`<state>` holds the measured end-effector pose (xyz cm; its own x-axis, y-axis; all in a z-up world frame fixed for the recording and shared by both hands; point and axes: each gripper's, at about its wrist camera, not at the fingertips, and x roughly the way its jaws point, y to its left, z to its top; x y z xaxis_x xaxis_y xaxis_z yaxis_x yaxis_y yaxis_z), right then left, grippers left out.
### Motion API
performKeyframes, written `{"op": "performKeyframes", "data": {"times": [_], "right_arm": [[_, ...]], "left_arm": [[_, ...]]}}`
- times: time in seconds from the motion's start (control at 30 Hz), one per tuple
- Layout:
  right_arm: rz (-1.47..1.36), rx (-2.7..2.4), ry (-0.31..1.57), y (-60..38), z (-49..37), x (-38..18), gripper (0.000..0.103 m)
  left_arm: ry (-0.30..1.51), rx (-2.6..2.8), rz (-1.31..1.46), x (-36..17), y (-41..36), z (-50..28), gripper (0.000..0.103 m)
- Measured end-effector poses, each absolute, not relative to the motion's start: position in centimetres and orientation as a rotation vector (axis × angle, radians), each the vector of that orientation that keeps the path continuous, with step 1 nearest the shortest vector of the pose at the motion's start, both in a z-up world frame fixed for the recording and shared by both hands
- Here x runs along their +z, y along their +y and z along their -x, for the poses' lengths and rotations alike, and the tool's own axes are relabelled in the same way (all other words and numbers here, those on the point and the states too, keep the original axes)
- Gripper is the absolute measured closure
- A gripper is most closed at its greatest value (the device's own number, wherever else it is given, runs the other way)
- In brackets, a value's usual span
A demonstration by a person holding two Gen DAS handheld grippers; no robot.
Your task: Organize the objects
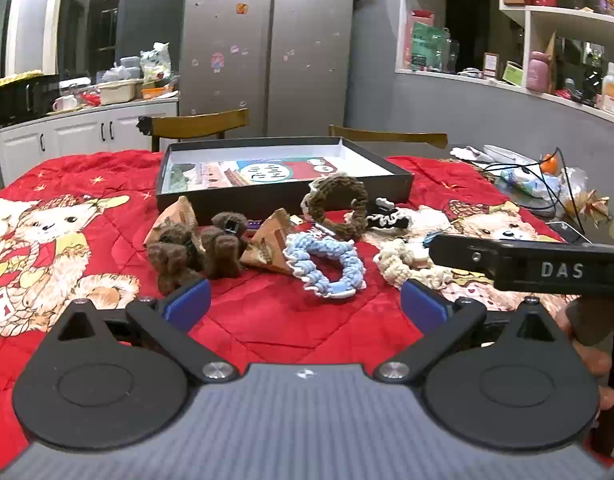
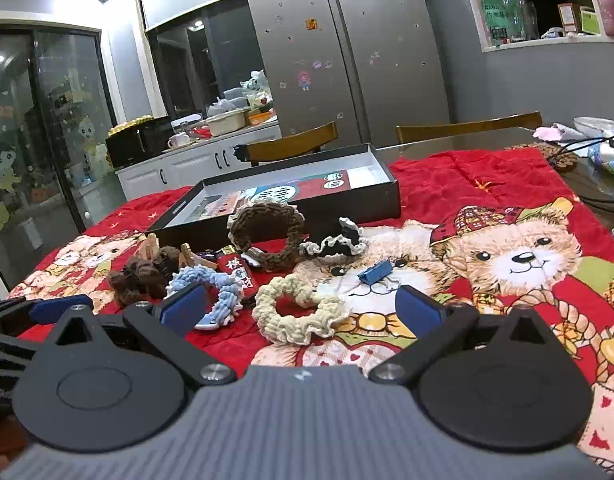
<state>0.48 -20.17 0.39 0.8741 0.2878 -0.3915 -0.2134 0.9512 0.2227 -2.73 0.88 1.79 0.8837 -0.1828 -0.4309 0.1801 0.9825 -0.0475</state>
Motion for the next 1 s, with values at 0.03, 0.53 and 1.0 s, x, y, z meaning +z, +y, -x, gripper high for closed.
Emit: {"op": "performKeyframes", "data": {"times": [0.03, 0.53, 1.0], "right_arm": [[-0.172, 0.251, 0.426, -20.2, -0.4, 0.4, 0.000], [-0.170, 0.246, 0.413, -20.3, -0.2, 0.6, 0.000], [-0.255, 0.219, 0.454, -21.1, -1.0, 0.0, 0.002]], "left_arm": [[0.446, -0.199, -0.001, 1.8, 0.8, 2.8, 0.001], [0.495, -0.182, 0.038, 1.6, 1.2, 1.5, 0.009], [0.582, -0.202, 0.016, 0.5, 0.0, -2.7, 0.013]]}}
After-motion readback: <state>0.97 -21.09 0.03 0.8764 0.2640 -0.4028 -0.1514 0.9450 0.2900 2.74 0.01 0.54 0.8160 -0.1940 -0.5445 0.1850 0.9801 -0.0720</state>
